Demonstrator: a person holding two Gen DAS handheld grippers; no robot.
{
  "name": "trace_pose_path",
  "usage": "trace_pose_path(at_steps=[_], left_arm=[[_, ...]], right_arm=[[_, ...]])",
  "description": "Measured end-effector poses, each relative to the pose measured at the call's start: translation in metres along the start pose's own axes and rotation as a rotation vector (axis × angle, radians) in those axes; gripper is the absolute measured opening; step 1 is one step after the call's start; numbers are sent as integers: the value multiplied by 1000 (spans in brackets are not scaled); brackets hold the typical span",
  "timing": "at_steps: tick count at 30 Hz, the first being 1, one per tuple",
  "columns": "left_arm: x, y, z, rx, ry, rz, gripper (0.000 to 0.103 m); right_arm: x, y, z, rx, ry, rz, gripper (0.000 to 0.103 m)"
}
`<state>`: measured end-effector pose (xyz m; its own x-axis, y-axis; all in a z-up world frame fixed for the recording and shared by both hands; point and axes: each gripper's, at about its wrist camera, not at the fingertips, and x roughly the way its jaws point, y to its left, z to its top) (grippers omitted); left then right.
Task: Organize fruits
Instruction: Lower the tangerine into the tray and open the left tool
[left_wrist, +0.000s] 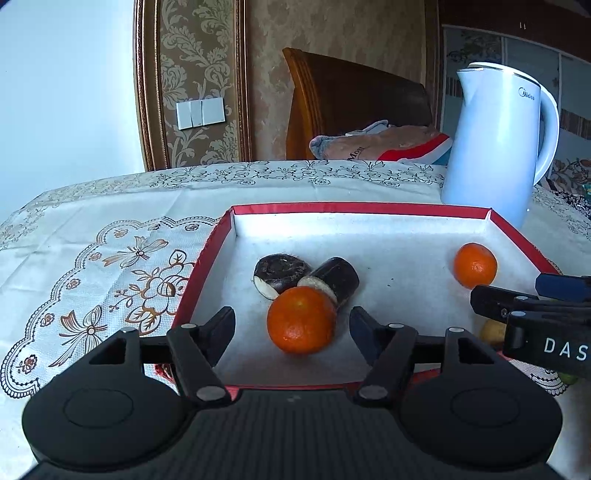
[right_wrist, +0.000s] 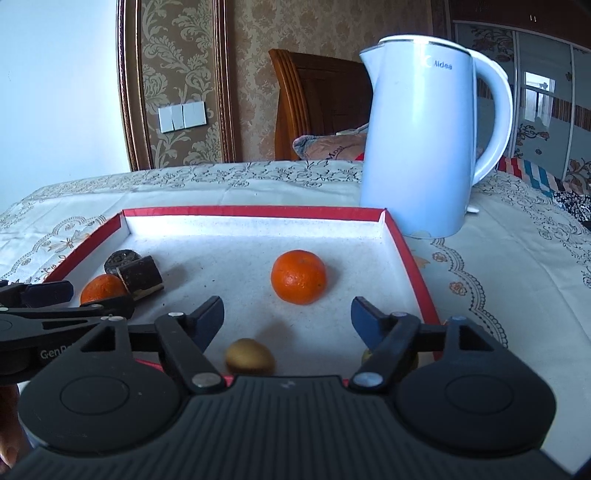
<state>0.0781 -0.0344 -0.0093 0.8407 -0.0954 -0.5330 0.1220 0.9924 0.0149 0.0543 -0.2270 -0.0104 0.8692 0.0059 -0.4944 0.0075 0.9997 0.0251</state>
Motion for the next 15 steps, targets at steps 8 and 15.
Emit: trace_pose_path(at_steps=[8, 15], left_arm=[[-25, 16, -6, -44, -40, -17, 68], [-46, 30, -16, -104, -51, -49, 69]], right_arm=[[-28, -8, -14, 22, -41, 32, 74], [-47, -15, -26, 35, -60, 63, 78]])
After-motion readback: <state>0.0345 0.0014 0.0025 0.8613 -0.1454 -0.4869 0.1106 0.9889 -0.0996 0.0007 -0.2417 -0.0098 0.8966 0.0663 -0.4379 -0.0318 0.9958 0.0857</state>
